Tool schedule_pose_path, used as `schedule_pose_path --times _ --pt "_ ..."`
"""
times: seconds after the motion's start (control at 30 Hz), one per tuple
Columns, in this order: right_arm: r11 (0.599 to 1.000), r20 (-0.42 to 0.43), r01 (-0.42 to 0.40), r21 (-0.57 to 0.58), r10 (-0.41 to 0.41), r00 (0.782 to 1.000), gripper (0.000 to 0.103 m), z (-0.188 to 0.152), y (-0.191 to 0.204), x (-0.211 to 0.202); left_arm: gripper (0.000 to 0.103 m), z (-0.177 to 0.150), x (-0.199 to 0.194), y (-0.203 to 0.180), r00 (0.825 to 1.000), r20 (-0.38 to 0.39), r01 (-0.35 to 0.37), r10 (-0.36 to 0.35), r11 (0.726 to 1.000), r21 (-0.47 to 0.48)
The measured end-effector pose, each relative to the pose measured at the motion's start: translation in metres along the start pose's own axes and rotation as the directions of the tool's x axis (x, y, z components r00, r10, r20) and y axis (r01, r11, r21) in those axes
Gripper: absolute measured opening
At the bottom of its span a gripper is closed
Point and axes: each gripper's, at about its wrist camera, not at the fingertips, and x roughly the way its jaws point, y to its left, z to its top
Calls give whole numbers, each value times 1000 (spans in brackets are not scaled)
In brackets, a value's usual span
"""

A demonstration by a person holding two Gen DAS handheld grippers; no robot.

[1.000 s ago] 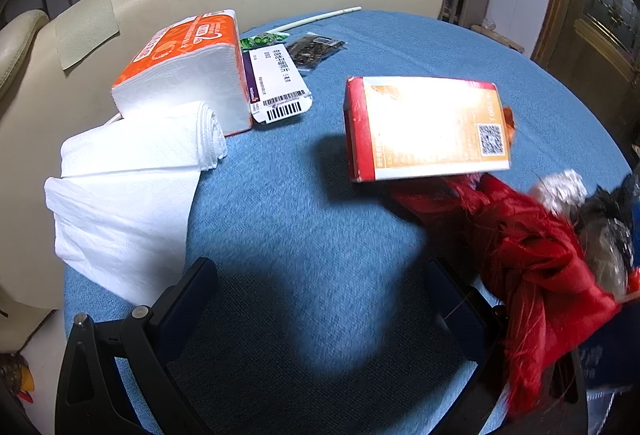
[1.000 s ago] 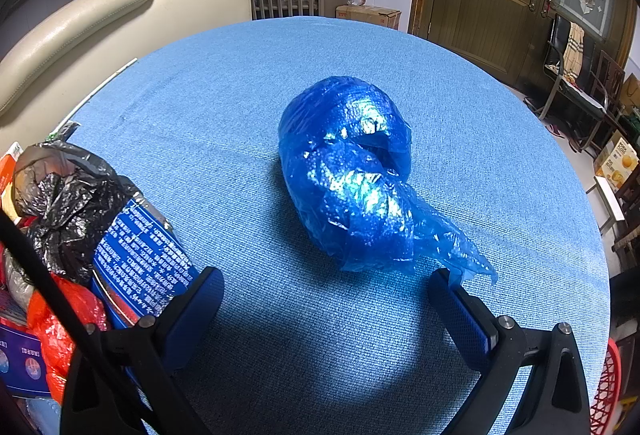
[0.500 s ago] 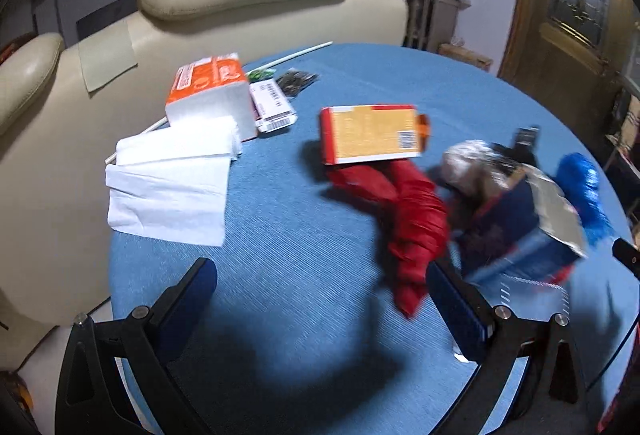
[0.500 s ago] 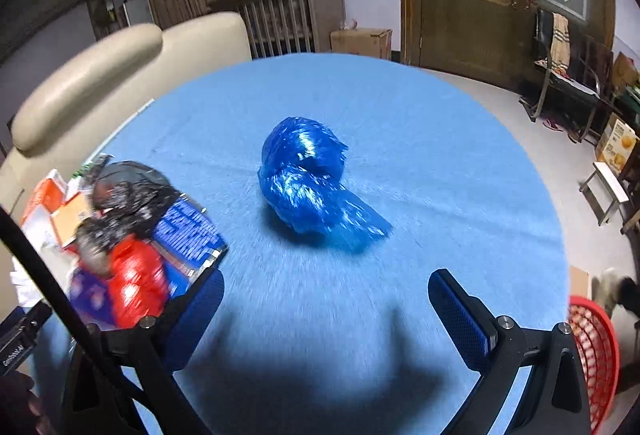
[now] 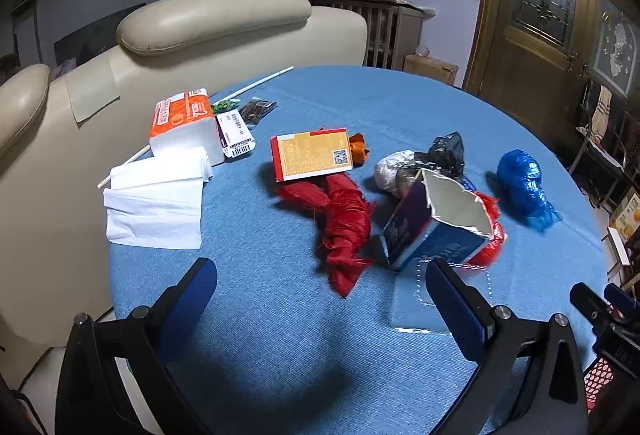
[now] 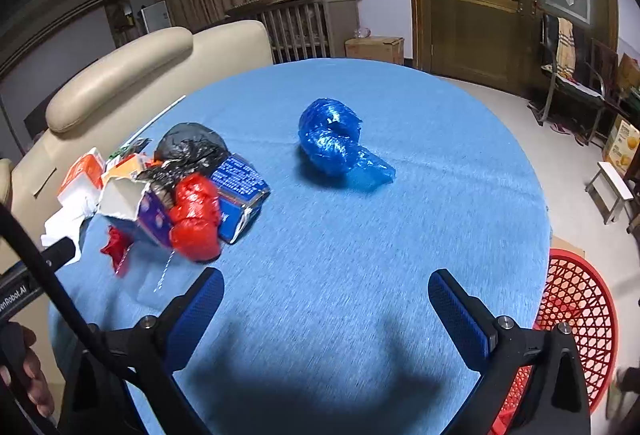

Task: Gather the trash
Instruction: 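Grasp the white-and-blue paper carton with the left tool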

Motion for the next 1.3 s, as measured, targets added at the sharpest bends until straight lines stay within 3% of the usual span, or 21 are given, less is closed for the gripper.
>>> schedule_pose_path --times 1.0,1.3 --pt "1000 3 -10 22 10 1000 103 -18 -3 -9 103 0 -10 -11 1000 0 18 -18 1000 21" --pt "1000 7 -13 25 13 1000 103 -19 -4 -10 103 5 -24 -25 996 15 84 -84 996 35"
